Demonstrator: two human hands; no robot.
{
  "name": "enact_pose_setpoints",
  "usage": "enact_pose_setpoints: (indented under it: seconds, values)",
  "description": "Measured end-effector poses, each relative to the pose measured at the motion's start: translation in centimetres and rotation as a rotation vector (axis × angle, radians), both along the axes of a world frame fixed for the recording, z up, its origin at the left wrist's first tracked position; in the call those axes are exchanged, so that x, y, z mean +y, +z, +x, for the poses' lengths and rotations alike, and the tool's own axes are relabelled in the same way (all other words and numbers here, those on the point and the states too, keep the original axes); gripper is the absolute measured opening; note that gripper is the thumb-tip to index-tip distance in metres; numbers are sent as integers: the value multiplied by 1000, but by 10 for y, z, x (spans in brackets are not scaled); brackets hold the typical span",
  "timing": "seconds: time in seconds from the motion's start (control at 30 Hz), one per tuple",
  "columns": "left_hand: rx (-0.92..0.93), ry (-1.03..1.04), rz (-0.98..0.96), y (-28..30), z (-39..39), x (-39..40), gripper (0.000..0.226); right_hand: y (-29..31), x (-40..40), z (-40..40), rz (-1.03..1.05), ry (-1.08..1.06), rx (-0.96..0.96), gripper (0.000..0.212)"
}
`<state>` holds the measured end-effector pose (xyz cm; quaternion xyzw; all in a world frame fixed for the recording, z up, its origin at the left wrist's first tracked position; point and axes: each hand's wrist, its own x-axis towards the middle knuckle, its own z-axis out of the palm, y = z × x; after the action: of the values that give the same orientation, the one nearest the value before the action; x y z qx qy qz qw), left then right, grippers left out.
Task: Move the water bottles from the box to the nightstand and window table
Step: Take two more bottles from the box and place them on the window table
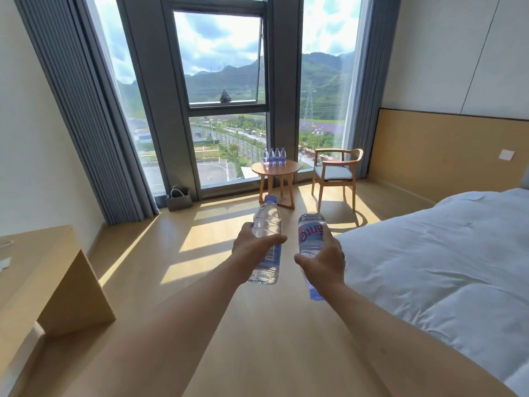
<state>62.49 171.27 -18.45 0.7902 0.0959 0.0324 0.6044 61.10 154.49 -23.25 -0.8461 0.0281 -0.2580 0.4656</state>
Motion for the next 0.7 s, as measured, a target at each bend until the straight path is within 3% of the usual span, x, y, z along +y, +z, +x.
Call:
enact_pose_setpoints:
  seconds: [0.33,0.7]
  values:
    - [13,38,-34,25,210,-3,76,31,0,211,-67,97,-4,92]
    - [-7,-29,-96,-5,441,56,77,14,57,423,-81,69,32,87]
